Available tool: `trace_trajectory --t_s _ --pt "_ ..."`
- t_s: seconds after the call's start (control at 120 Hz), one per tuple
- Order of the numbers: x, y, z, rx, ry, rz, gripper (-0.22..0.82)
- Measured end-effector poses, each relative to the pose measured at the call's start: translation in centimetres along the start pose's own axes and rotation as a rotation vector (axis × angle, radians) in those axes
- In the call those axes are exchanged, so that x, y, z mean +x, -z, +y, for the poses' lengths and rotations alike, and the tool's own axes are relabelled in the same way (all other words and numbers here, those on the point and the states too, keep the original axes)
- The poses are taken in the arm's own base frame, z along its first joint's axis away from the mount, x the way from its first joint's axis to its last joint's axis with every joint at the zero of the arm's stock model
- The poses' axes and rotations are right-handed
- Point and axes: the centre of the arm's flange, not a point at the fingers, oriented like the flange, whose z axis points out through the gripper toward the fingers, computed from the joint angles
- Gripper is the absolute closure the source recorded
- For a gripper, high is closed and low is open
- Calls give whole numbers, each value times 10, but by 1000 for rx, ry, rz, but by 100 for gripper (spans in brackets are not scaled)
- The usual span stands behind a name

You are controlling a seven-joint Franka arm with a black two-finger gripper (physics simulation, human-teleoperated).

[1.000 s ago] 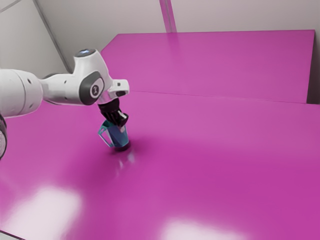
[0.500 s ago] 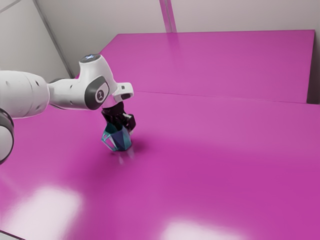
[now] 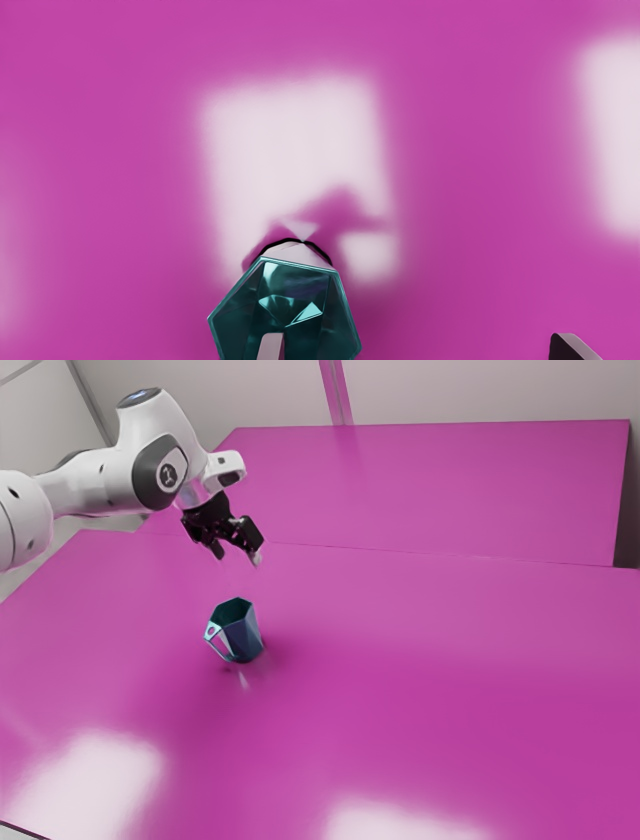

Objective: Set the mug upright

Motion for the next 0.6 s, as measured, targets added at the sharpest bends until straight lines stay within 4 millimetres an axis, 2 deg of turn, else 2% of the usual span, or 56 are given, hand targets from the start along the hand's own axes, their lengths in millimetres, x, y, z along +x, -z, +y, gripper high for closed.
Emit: trace_trajectory --t_s 0.15,0.283,0.417,0.6 --pt "5 63 -1 30 -16 3 1" --pt "-4 99 3 44 -23 -15 1" --pt "-10 118 4 47 -24 -39 0" --pt "-15 119 5 40 -26 -76 0"
